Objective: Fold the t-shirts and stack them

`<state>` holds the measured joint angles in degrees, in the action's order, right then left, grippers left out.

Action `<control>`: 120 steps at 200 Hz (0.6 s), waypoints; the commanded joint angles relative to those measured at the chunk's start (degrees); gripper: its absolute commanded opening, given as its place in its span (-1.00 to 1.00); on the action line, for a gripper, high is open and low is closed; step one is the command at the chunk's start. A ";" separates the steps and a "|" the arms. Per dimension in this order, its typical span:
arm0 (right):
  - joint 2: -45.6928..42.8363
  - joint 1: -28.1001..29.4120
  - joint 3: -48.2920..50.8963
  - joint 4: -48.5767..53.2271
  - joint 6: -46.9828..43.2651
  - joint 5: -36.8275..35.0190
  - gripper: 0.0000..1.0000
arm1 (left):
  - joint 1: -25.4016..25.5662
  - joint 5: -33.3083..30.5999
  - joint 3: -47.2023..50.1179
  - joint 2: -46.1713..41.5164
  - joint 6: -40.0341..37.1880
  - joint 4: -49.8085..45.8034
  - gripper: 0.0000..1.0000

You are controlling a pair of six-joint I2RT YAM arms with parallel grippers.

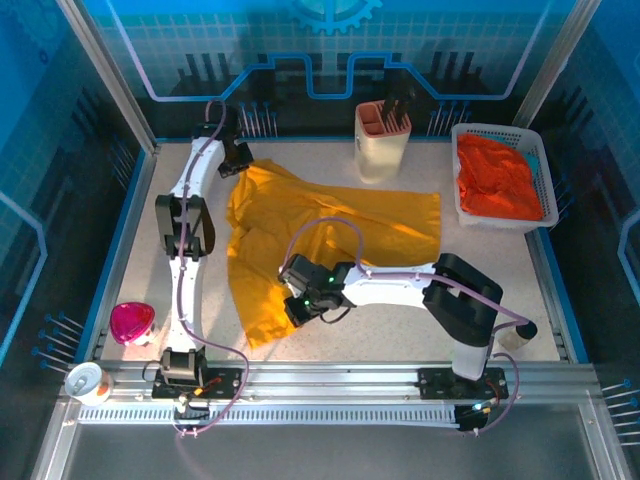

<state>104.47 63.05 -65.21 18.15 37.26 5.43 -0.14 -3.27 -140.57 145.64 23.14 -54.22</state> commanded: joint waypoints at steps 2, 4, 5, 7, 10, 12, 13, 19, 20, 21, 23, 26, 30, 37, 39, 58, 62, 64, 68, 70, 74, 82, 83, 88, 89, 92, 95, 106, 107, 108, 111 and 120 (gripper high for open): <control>1.10 4.03 -0.19 1.42 3.01 2.05 -1.00 | -1.60 -1.29 -4.03 3.63 -1.97 -5.41 -1.00; 1.36 4.26 -0.32 1.48 3.20 2.06 -1.00 | -1.70 -1.37 -4.08 3.63 -2.09 -5.21 -1.00; 1.53 4.36 -0.42 1.51 3.32 2.10 -1.00 | -1.70 -1.42 -4.09 3.65 -2.15 -5.16 -1.00; 1.75 4.54 -0.55 1.57 3.47 2.19 -1.00 | -1.70 -1.60 -4.16 3.68 -2.25 -4.99 -1.00; 2.17 4.80 -0.73 1.42 3.76 2.43 -1.00 | -1.70 -1.86 -4.20 3.68 -2.47 -4.73 -1.00; 2.35 4.92 -0.89 1.31 3.96 2.55 -1.00 | -1.77 -1.95 -4.21 3.68 -2.57 -4.51 -1.00; 2.47 4.99 -0.97 1.25 4.09 2.65 -1.00 | -1.78 -2.02 -4.20 3.68 -2.70 -4.41 -1.00; 3.13 5.53 -1.29 0.82 4.58 3.18 -1.00 | -1.79 -2.64 -4.26 3.68 -3.26 -3.99 -1.00; 3.21 5.65 -1.35 0.74 4.63 3.23 -1.00 | -1.79 -2.72 -4.31 3.68 -3.35 -3.93 -1.00; 3.25 5.71 -1.47 0.74 4.73 3.29 -1.00 | -1.79 -2.80 -4.33 3.68 -3.44 -3.82 -1.00; 3.54 5.93 -1.56 0.74 4.88 3.32 -1.00 | -1.79 -2.97 -4.40 3.68 -3.62 -3.75 -1.00; 3.77 6.18 -1.82 0.73 5.13 3.40 -1.00 | -1.81 -3.21 -4.57 3.68 -3.94 -3.52 -1.00; 4.14 6.41 -2.20 0.76 5.38 3.44 -1.00 | -1.79 -3.59 -4.69 3.68 -4.25 -3.37 -0.99; 4.62 7.08 -2.78 0.83 5.82 3.37 -1.00 | -1.81 -4.30 -5.12 3.73 -4.73 -3.19 -0.91; 4.72 7.22 -2.92 0.88 5.90 3.36 -1.00 | -1.80 -4.47 -5.25 3.78 -4.87 -3.05 -0.88; 5.95 7.88 -5.12 2.75 6.53 2.32 -0.84 | -1.81 -5.30 -6.64 3.70 -5.72 -3.16 -0.72; 6.09 7.74 -5.60 3.20 6.61 2.01 -0.75 | -1.79 -5.55 -7.02 3.64 -5.73 -3.38 -0.65; 6.10 7.78 -5.80 3.38 6.49 1.89 -0.69 | -1.84 -5.59 -7.15 3.61 -5.73 -3.51 -0.61; 6.04 7.67 -6.23 3.64 6.23 1.82 -0.56 | -1.79 -5.61 -7.44 3.45 -5.76 -3.72 -0.50; 5.97 7.65 -6.44 3.78 6.18 1.79 -0.49 | -1.84 -5.57 -7.50 3.32 -5.69 -3.80 -0.44; 5.77 7.61 -6.77 4.09 5.99 1.43 -0.39 | -1.79 -5.50 -7.62 3.01 -5.65 -4.06 -0.32; 4.96 7.51 -7.26 4.74 5.65 0.36 -0.17 | -1.79 -5.22 -7.40 2.15 -5.28 -4.42 -0.07; 4.83 7.48 -7.28 4.85 5.60 0.24 -0.14 | -1.75 -5.15 -7.37 1.99 -5.29 -4.50 -0.06; 4.08 7.32 -7.38 5.50 5.43 -0.77 0.03 | -1.71 -4.83 -7.23 1.34 -5.08 -4.80 0.02; 3.90 7.34 -7.39 5.58 5.40 -1.04 0.07 | -1.71 -4.74 -7.16 1.23 -5.06 -4.95 0.04; 3.39 7.21 -7.39 6.00 5.23 -1.56 0.14 | -1.73 -4.48 -7.09 0.74 -4.89 -5.20 0.07; 2.89 7.07 -7.38 6.45 5.01 -2.28 0.21 | -1.63 -4.25 -6.84 0.18 -4.77 -5.54 0.09; 0.80 6.21 -6.77 8.28 4.46 -4.62 0.37 | -1.36 -3.50 -5.26 -2.23 -4.33 -6.55 0.14; 0.59 6.12 -6.73 8.47 4.48 -4.76 0.38 | -1.36 -3.45 -5.03 -2.48 -4.29 -6.67 0.14; 0.40 5.99 -6.66 8.60 4.48 -4.96 0.38 | -1.36 -3.39 -4.69 -2.74 -4.29 -6.77 0.15; -0.17 5.58 -6.30 9.10 4.47 -5.35 0.40 | -1.21 -3.15 -3.92 -3.66 -4.11 -6.82 0.15; -2.12 4.20 -4.84 10.12 4.54 -6.18 0.44 | -0.80 -2.07 -0.24 -6.73 -3.93 -6.66 0.17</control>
<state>108.09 69.76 -71.00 22.83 42.22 3.77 -1.37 -7.16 -145.40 147.74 19.11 -57.82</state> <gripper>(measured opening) 0.699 0.576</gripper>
